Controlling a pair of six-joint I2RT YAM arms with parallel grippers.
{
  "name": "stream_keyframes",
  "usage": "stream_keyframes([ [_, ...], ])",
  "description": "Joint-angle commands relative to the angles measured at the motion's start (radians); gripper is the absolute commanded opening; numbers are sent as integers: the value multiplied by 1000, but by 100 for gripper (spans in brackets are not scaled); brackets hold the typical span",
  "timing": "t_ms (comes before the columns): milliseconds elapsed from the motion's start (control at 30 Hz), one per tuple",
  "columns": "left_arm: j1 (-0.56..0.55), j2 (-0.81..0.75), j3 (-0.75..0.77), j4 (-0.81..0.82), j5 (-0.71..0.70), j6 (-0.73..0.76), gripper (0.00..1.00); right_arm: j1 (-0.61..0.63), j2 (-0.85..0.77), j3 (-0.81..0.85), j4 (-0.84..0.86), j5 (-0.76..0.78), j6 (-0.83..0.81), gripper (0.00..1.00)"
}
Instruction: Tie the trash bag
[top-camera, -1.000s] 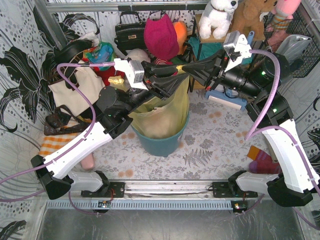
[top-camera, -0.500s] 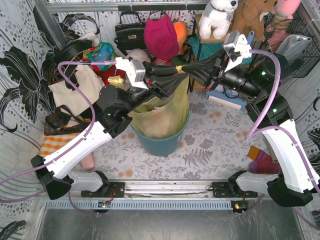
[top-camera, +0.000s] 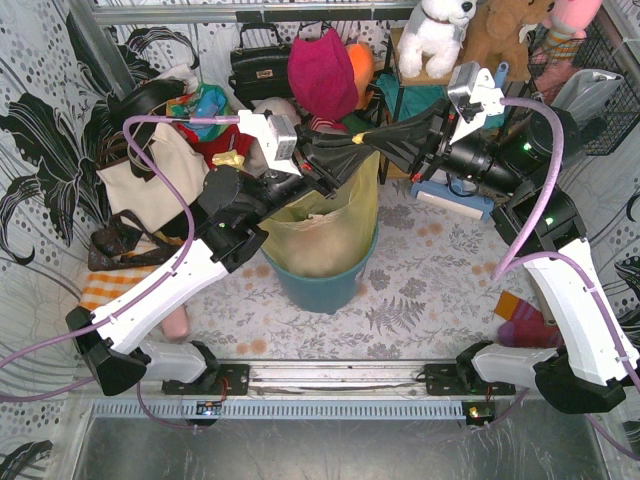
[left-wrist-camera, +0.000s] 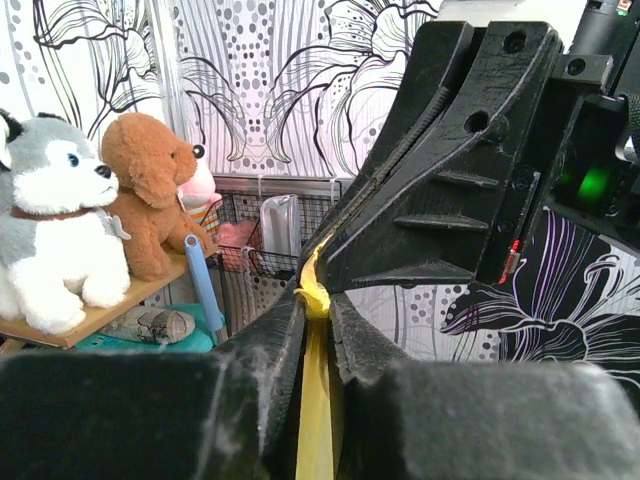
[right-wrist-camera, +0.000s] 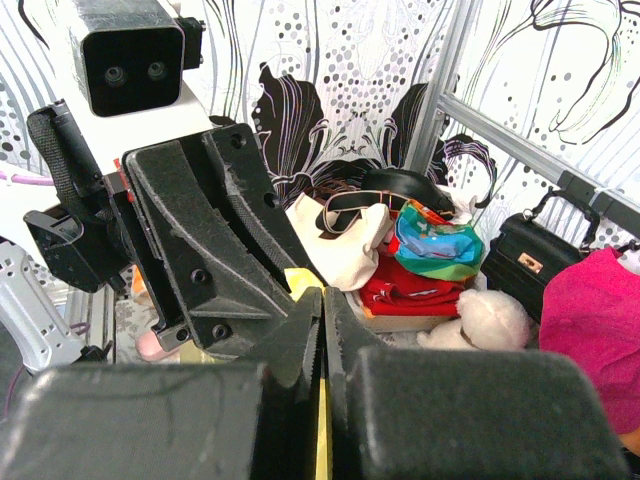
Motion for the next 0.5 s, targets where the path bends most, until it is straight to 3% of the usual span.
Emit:
stream_keyframes([
  [0,5,0,31,29,20,-10,14,3,-17,-9,44,-22,8,0],
  [100,5,-5,29,29,30,-8,6,3,-20,-10,43,-12,5,0],
  [200,5,-22,-2,44,49,8,3,2,-26,-10,50,9,8,0],
  [367,5,-67,-72,63,96,37,2,3,-26,-5,67,39,25,29],
  [467,5,-85,-90,35,155,52,2,2,-1,31,53,27,27,38],
])
